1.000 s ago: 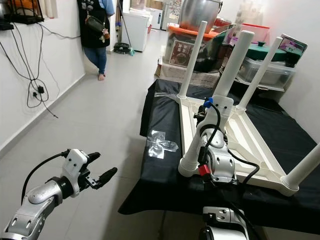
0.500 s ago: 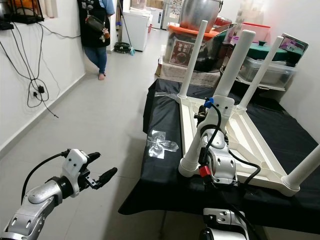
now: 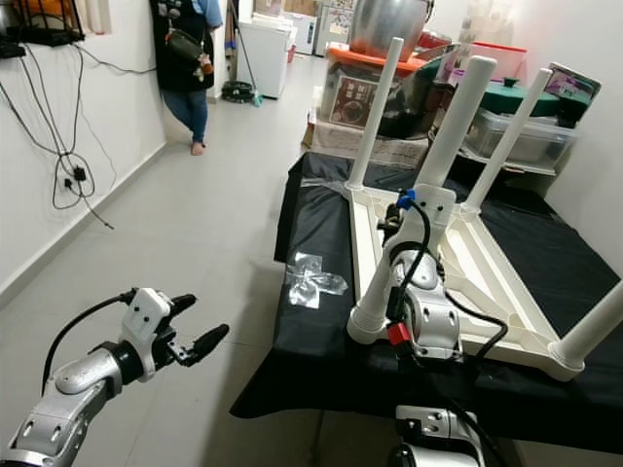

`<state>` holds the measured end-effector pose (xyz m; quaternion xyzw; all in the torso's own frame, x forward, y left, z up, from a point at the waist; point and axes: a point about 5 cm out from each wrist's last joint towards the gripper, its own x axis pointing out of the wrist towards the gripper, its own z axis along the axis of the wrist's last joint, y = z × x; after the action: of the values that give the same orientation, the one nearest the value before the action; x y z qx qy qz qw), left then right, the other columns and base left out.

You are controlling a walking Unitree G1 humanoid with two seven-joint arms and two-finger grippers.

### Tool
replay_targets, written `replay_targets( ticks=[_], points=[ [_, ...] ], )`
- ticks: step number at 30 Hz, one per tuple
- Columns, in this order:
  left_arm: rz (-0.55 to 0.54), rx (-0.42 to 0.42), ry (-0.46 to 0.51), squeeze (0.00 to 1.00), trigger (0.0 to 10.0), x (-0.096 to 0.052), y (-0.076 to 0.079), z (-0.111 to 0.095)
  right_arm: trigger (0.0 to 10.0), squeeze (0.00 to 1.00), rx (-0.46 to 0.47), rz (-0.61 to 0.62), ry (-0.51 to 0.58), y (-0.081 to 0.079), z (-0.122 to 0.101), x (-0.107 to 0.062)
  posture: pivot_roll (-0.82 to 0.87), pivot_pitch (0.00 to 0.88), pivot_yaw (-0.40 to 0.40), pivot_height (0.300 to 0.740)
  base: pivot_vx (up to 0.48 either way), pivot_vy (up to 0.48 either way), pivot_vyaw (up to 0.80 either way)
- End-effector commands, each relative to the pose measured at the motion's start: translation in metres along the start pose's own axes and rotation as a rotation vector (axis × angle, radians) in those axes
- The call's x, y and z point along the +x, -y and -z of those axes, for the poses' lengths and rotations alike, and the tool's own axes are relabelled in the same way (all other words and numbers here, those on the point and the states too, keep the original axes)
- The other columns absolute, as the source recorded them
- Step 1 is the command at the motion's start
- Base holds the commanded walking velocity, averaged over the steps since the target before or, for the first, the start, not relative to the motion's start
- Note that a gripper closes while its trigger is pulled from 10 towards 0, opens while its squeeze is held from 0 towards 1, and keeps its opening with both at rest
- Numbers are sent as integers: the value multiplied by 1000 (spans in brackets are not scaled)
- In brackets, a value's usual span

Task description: Building children table

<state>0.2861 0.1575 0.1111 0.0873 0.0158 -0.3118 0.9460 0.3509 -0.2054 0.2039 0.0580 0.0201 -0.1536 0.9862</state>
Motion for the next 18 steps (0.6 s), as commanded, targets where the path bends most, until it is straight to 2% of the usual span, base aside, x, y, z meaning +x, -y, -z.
replay_targets(
  ticks=[1,5,6,7,8,12,15,18],
  points=[
    [26,15,-10,0,10000,4,2,1,10000,0,-37,62,-168,16,39,-2,43,0,-99,740,0,0,0],
    [28,16,-9,0,10000,4,3,1,10000,0,-35,59,-153,16,35,-2,43,0,-99,740,0,0,0],
    [29,16,-9,0,10000,4,3,1,10000,475,-29,60,-139,16,33,-2,36,0,-94,740,0,0,0],
    [29,16,-9,0,10000,4,3,1,10000,475,-24,61,-130,16,32,-2,36,0,-94,740,0,0,0],
    [29,15,-8,0,10000,5,3,1,10000,1000,-24,61,-123,16,30,-2,36,0,-94,740,0,0,0],
    [29,14,-8,0,10000,5,3,1,10000,1000,-26,53,-102,15,25,-3,36,0,-94,740,0,0,0],
    [30,10,-12,0,10000,4,3,3,10000,1000,-36,32,-11,13,5,-6,34,0,-93,740,0,0,0],
    [31,10,-14,0,10000,4,3,3,10000,1000,-40,29,17,13,-2,-8,30,0,-90,740,0,0,0]
  ],
)
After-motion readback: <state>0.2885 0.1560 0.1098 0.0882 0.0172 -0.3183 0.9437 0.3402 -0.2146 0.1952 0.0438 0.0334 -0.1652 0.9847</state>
